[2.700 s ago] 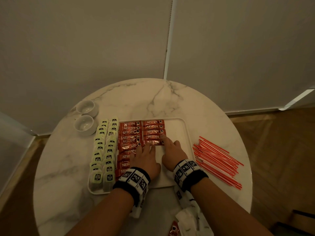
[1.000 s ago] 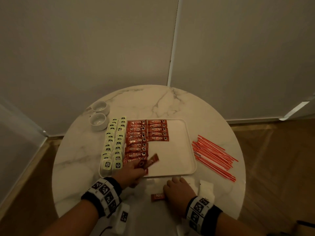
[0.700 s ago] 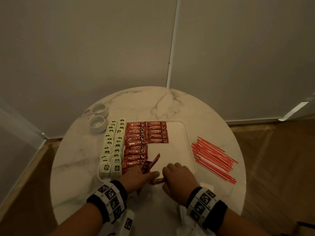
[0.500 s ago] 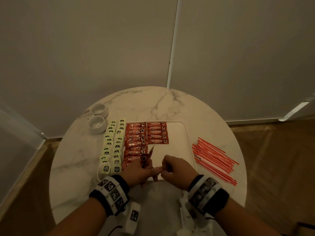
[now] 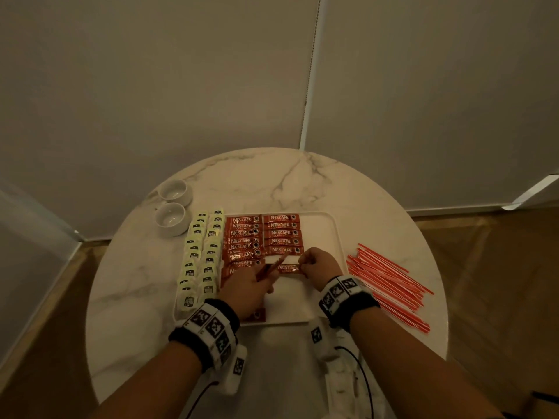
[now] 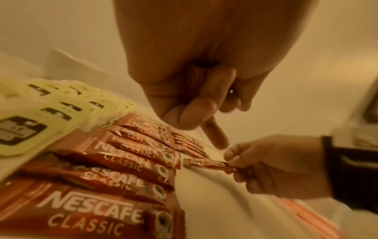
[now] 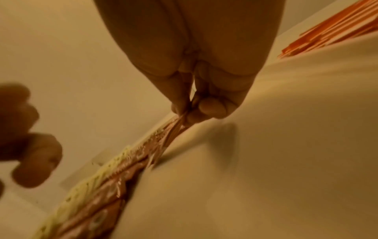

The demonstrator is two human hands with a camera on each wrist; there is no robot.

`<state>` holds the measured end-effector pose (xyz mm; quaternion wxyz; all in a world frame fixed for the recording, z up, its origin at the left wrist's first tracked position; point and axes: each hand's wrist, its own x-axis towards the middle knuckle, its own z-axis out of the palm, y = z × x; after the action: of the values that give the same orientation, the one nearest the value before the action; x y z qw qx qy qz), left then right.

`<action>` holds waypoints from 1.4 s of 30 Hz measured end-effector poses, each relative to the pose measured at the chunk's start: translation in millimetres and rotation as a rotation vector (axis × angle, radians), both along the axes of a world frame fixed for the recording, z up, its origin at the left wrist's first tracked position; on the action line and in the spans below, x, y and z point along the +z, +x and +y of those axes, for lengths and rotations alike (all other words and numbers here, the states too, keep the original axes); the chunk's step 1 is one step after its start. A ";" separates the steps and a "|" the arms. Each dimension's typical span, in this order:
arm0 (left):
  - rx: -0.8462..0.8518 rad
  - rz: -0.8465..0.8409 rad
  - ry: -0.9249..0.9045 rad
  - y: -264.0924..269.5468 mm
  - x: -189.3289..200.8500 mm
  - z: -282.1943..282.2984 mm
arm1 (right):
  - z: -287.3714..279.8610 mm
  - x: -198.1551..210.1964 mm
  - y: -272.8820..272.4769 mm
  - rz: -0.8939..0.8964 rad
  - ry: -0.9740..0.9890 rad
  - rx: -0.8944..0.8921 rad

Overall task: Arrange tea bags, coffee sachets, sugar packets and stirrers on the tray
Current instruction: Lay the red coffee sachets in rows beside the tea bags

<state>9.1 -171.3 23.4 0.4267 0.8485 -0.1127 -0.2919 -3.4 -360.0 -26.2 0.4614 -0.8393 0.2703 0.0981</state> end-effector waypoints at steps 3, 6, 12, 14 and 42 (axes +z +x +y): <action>-0.243 -0.075 0.174 -5.4 -4.4 -7.7 | 5.2 -5.1 3.4 0.040 -0.216 0.046; -0.432 -0.236 0.318 -6.1 -12.3 -11.6 | 12.0 1.7 -11.7 -0.002 -0.517 0.193; -0.476 -0.276 0.383 -6.8 -22.4 -12.5 | 36.7 -5.6 -39.5 0.021 -0.561 0.484; -0.472 -0.269 0.374 -6.6 -24.4 -11.2 | 38.3 -8.9 -37.9 0.038 -0.585 0.495; -0.334 -0.177 0.355 -6.8 -19.2 5.1 | 38.9 -6.2 -23.3 0.051 -0.621 0.510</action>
<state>2.3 -166.2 4.2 0.2053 0.9021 -0.2350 -0.2981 -26.7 -321.1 -32.4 0.1398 -0.9763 0.0817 0.1438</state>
